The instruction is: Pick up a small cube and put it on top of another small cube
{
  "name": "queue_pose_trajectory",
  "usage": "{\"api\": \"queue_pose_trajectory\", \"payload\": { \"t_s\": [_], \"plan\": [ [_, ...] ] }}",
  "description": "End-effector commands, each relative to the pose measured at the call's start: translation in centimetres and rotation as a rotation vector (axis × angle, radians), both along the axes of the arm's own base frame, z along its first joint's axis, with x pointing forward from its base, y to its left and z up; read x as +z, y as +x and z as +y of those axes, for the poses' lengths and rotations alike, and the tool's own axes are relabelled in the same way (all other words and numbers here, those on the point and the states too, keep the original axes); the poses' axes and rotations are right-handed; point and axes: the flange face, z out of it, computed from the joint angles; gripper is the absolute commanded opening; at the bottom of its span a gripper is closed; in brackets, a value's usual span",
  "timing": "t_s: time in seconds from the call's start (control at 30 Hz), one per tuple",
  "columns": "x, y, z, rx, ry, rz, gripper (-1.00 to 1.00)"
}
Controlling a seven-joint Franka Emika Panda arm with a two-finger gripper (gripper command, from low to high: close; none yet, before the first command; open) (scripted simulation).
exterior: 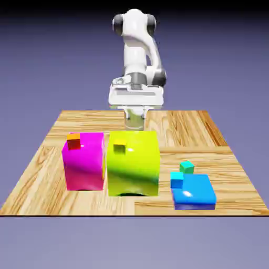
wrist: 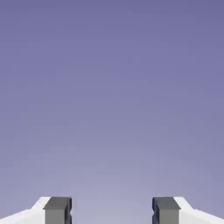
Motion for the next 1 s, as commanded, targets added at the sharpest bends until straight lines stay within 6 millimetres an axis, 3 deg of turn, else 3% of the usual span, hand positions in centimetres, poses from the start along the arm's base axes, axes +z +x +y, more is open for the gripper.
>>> {"api": "queue_pose_trajectory", "payload": {
  "t_s": [0.0,0.1,0.23,0.37,0.5,0.57,0.83,0.87,0.9,0.97],
  "plan": [
    [-1.5,0.2,1.7,0.024,0.010,0.048,0.00],
    [-6.1,-0.2,6.9,0.090,0.023,0.194,0.00],
    [-12.3,-2.5,13.4,0.168,0.005,0.389,0.00],
    [-18.3,-6.7,19.0,0.231,-0.053,0.576,0.00],
    [-24.0,-12.4,23.1,0.280,-0.152,0.748,0.00],
    [-24.4,-12.8,23.3,0.283,-0.161,0.759,0.00],
    [-31.4,-13.0,23.2,0.283,-0.161,0.759,0.00],
    [-31.4,-13.0,23.2,0.283,-0.161,0.759,-1.00],
    [-31.4,-13.0,23.2,0.283,-0.161,0.759,-1.00],
    [-29.4,-12.8,23.4,0.283,-0.160,0.759,-1.00]
  ]
}}
